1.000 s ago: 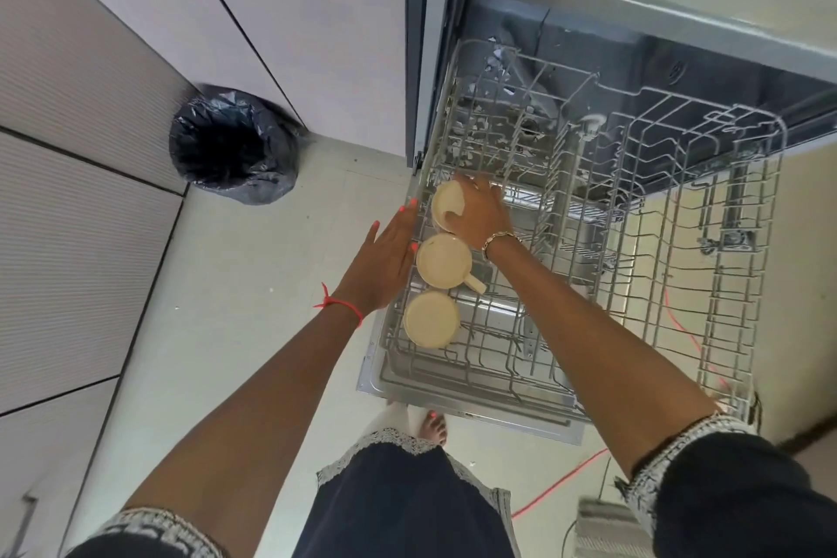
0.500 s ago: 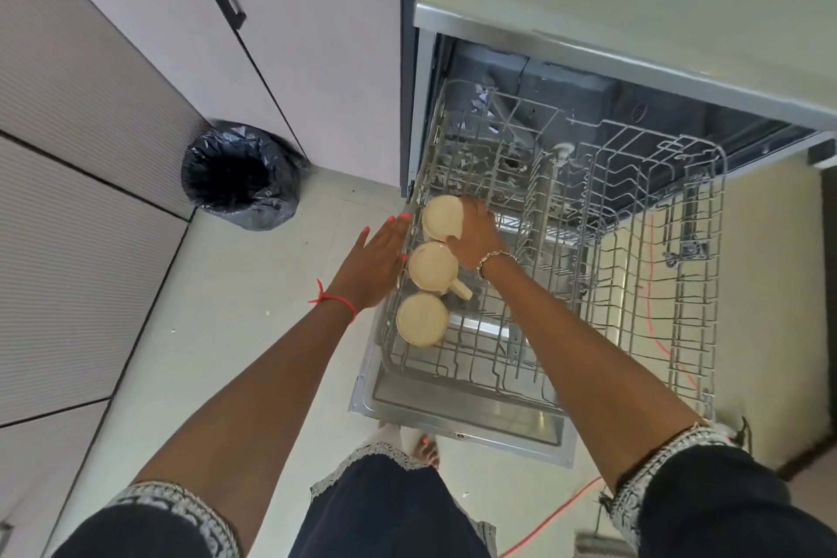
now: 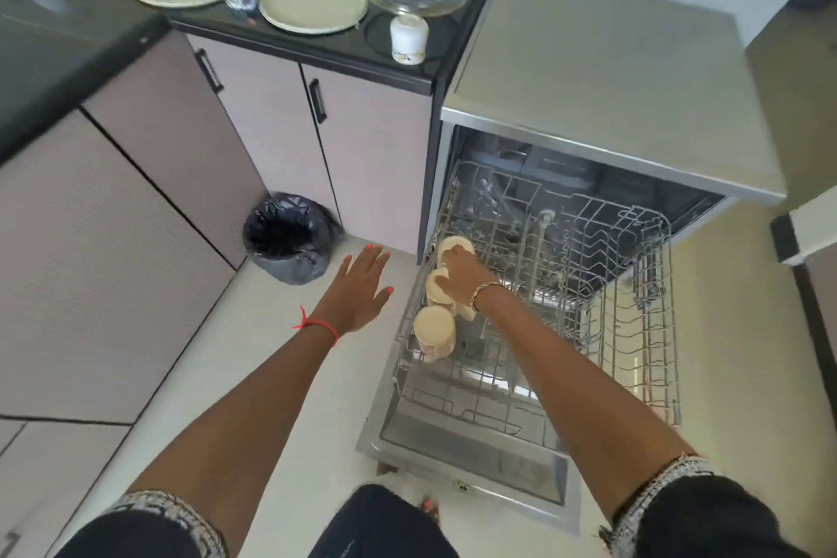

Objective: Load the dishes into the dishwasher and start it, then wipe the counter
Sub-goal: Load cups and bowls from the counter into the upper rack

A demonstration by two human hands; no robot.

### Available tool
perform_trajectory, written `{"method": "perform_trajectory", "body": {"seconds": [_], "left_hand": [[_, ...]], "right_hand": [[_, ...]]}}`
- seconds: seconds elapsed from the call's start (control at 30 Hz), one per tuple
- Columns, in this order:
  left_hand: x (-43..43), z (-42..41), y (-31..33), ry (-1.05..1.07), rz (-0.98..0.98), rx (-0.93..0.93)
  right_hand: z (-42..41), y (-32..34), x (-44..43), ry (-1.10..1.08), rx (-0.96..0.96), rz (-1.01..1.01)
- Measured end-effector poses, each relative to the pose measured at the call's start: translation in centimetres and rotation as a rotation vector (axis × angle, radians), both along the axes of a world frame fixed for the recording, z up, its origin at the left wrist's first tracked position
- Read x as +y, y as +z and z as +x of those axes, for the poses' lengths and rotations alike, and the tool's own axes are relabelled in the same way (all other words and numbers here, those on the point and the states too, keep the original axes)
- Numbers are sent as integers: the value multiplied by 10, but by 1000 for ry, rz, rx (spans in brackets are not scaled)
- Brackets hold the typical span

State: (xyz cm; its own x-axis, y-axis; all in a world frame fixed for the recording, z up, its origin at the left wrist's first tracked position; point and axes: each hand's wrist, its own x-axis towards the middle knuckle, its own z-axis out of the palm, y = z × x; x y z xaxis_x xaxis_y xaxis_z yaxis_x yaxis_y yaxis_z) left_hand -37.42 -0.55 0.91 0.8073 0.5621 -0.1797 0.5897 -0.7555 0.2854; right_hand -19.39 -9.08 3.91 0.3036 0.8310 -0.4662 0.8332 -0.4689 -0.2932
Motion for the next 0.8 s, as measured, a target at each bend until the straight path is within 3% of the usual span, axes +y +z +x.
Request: {"method": "perform_trajectory", "body": {"seconds": [0.3, 0.8], "left_hand": [[32, -56, 27, 43, 27, -74], [237, -110, 64, 11, 120, -95]], "right_hand": [[-53, 45, 36, 90, -54, 70], [-100, 74, 211, 2, -120, 204]]}}
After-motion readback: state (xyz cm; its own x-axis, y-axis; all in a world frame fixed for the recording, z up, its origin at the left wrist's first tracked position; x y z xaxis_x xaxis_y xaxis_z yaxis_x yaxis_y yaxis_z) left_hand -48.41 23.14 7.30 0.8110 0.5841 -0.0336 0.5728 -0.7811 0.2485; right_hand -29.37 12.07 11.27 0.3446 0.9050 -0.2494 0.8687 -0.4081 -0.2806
